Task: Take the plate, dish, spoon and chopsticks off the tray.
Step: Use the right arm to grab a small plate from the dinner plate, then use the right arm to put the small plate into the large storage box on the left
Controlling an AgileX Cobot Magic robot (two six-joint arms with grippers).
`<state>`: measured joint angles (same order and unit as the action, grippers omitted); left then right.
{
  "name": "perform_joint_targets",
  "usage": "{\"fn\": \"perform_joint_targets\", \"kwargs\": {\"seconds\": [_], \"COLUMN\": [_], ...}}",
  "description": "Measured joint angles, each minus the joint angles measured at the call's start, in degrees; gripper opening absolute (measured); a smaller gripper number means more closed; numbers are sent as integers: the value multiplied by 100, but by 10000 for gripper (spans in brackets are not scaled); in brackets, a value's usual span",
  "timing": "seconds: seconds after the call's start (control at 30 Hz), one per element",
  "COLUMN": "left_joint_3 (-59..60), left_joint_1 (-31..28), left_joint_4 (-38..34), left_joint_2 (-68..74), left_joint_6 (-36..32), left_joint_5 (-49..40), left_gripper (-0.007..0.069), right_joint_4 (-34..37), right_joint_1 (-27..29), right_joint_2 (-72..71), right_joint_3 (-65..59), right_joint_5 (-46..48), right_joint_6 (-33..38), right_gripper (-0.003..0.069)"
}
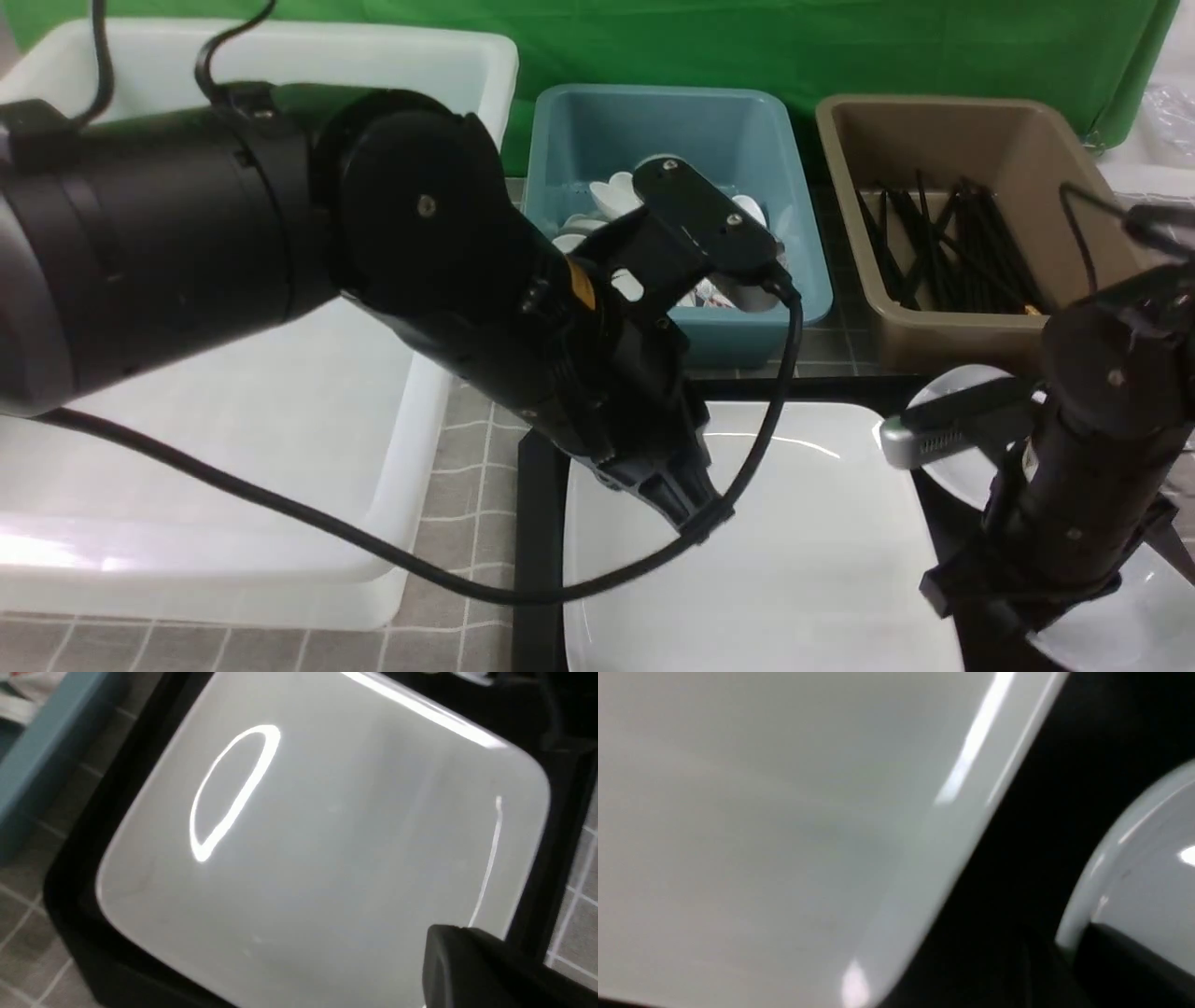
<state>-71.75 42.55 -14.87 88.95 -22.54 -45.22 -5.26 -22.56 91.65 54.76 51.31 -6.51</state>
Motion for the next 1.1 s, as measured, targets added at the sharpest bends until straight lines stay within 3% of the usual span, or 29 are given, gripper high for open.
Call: {"fn": "perform_joint_targets", "kwargs": {"seconds": [0.1, 0.2, 0.3, 0.53, 0.57, 0.8, 1.1], "left_joint_3": [-70, -167, -294, -334, -334, -8, 953], "left_joint_1": [-181, -439, -1046, -2403, -2970, -4819, -5524], "left_joint_4": [691, 854, 827, 734, 683, 334, 334], "left_joint_2": [-188, -364, -766, -1586, -1816, -2523, -2871], "left_joint_6": [923, 1195, 1329, 1398, 1431, 1490, 1319], "left_joint_5": [96, 123, 100, -344, -560, -1044, -1296], "left_gripper": [2, 2, 2, 2, 2, 2, 2], "right_joint_4": [68, 136, 340, 1945, 2181, 2364, 2331], "right_joint_1": [-53, -58, -58, -369, -747, -2479, -3264], "right_joint_2": [-724, -1156, -1566, -1050, -643, 1561, 3405], "right_joint_3": [388, 711, 1580, 3373, 3969, 6192, 7289], "right_joint_5": [254, 356, 389, 261, 229, -249, -491], "right_joint_6": [0, 0, 127, 1148, 1345, 2036, 2253], "right_gripper": [69, 66, 66, 66, 66, 66, 67]}}
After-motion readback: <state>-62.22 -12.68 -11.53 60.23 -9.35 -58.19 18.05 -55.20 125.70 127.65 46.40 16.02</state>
